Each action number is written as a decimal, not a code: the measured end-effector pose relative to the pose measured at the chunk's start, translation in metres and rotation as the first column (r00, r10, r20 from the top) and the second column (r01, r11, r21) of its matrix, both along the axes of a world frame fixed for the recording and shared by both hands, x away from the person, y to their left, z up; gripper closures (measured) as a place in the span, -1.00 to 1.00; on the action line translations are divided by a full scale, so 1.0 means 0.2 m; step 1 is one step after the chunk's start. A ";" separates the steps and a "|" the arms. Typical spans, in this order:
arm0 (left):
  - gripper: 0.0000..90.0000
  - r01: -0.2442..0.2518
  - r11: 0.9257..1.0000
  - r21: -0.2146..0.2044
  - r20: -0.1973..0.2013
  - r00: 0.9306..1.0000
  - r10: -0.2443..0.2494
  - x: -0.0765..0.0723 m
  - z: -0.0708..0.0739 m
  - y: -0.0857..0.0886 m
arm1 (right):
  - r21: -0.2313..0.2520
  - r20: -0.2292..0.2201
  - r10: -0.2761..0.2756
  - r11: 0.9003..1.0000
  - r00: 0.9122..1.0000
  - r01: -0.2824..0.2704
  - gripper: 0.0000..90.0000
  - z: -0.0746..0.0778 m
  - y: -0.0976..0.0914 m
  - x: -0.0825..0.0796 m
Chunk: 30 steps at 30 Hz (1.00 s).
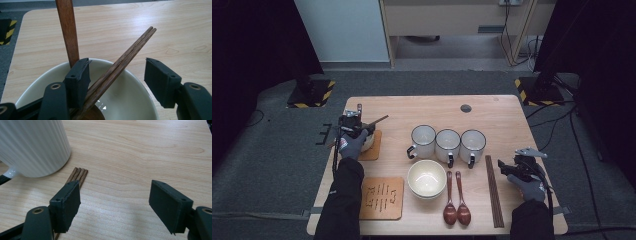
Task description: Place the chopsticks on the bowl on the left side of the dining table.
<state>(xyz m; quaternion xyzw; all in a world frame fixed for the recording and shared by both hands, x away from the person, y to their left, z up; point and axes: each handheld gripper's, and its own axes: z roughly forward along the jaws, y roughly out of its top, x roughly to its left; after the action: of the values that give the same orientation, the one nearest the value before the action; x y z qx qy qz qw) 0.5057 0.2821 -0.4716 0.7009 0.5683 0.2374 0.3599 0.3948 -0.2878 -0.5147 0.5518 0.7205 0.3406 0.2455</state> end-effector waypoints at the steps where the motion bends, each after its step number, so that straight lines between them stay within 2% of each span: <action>1: -0.20 0.000 1.000 0.002 -0.001 1.000 0.000 0.00 0.00 0.00 | 0.001 0.000 0.000 1.000 1.000 0.000 -0.44 0.00 0.00 0.00; 9: -0.19 0.005 1.000 -0.019 -0.004 1.000 -0.005 -0.02 -0.01 0.02 | -0.002 0.001 0.000 1.000 1.000 0.000 -0.44 0.00 0.00 0.00; 26: -0.18 0.044 0.999 -0.025 -0.014 0.999 -0.044 -0.07 0.00 -0.02 | 0.000 -0.001 -0.002 1.000 1.000 0.002 -0.44 0.00 0.01 0.00; 30: -0.18 0.050 0.998 -0.048 -0.012 0.999 -0.050 -0.09 0.00 -0.01 | -0.002 -0.001 -0.001 1.000 1.000 0.001 -0.44 0.00 0.01 0.00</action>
<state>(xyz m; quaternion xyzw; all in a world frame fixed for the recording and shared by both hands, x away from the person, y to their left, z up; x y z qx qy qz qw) 0.4886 0.2799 -0.4714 0.7077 0.5583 0.2102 0.3786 0.3941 -0.2864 -0.5146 0.5521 0.7208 0.3395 0.2457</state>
